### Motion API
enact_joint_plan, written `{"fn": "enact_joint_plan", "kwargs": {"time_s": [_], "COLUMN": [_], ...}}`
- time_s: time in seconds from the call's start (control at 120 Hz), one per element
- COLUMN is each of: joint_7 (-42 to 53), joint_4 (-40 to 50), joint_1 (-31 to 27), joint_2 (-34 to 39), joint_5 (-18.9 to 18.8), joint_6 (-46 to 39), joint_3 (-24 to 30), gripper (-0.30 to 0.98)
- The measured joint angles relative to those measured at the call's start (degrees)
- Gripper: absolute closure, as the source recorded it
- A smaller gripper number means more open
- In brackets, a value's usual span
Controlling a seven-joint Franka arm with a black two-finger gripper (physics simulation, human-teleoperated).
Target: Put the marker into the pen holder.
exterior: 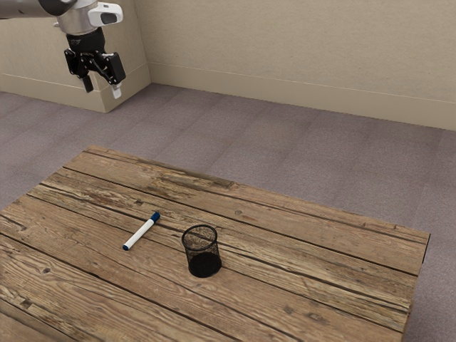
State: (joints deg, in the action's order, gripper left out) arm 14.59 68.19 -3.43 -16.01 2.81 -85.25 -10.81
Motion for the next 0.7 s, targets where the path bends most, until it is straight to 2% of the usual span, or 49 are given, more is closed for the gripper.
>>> {"fn": "enact_joint_plan", "kwargs": {"time_s": [0.267,0.417,0.55,0.7], "joint_7": [0.0,-0.1,0.0,0.2], "joint_4": [-0.1,2.8,13.1,30.5], "joint_1": [-0.1,0.5,0.6,2.6], "joint_2": [0.3,-0.5,-0.6,2.8], "joint_5": [0.0,-0.1,-0.3,-0.9], "joint_6": [-0.1,2.2,1.4,-8.9], "joint_3": [-0.1,0.4,-0.5,-2.5], "gripper": [0.02,0.02,0.02,0.02]}}
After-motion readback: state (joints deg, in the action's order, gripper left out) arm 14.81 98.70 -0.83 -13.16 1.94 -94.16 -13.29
